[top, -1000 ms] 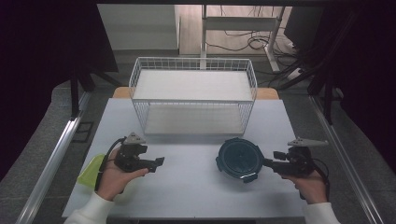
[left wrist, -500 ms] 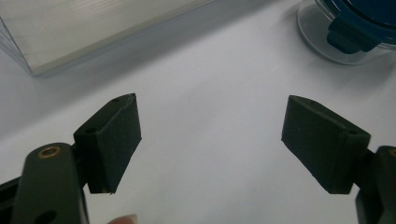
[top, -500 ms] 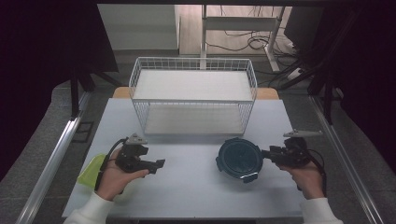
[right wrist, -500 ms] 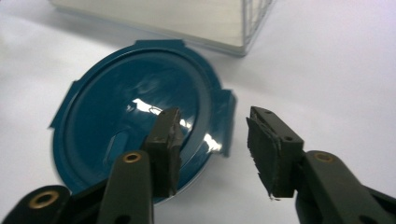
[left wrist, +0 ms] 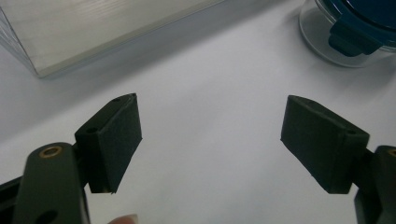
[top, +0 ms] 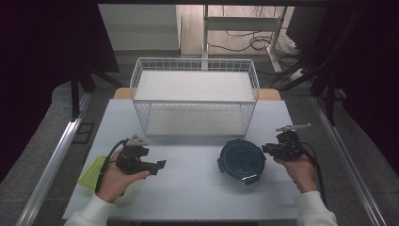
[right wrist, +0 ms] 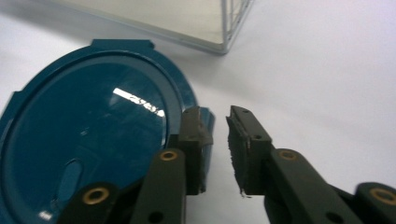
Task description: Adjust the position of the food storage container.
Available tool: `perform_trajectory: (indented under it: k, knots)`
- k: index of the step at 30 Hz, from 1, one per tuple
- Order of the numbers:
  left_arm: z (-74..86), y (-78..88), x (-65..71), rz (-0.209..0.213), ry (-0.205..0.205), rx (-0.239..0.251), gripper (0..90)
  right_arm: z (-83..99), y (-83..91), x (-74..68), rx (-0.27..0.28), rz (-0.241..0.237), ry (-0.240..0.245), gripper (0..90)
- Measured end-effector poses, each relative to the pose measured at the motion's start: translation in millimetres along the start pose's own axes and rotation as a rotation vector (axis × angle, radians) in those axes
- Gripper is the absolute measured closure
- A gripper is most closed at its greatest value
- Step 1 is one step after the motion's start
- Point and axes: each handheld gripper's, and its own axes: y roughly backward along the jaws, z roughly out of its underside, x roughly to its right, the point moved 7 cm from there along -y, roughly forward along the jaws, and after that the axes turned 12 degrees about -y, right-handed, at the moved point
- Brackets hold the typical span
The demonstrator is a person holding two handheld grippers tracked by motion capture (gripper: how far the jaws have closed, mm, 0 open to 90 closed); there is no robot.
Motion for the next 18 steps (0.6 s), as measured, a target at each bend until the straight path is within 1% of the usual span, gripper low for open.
perform_trajectory:
  k: [1, 2, 3, 7, 12, 18]
  knots:
    - [0.0, 0.0, 0.0, 0.0, 0.0, 0.0, 19.9, 0.0, 0.0, 0.0, 0.0, 0.0, 0.0, 75.7]
    - [-0.2, 0.0, 0.2, 0.0, 0.0, 0.0, 19.9, -1.6, -1.3, 2.4, -0.001, 0.007, -0.001, 81.7]
    - [-0.3, -0.4, 0.6, 0.0, 0.001, 0.0, 19.9, -1.9, -1.9, 3.1, -0.003, 0.009, -0.003, 83.8]
    - [-0.2, -1.3, 1.3, -0.002, 0.005, 0.001, 19.9, -2.5, -4.9, 5.3, -0.012, 0.024, 0.002, 87.5]
    - [0.4, -2.3, 1.5, -0.001, 0.006, -0.002, 19.9, -2.5, -11.3, 10.1, -0.036, 0.044, 0.015, 88.4]
    - [2.0, -4.4, 1.9, 0.003, 0.005, -0.009, 20.0, 0.3, -22.1, 13.9, -0.074, 0.051, 0.024, 88.6]
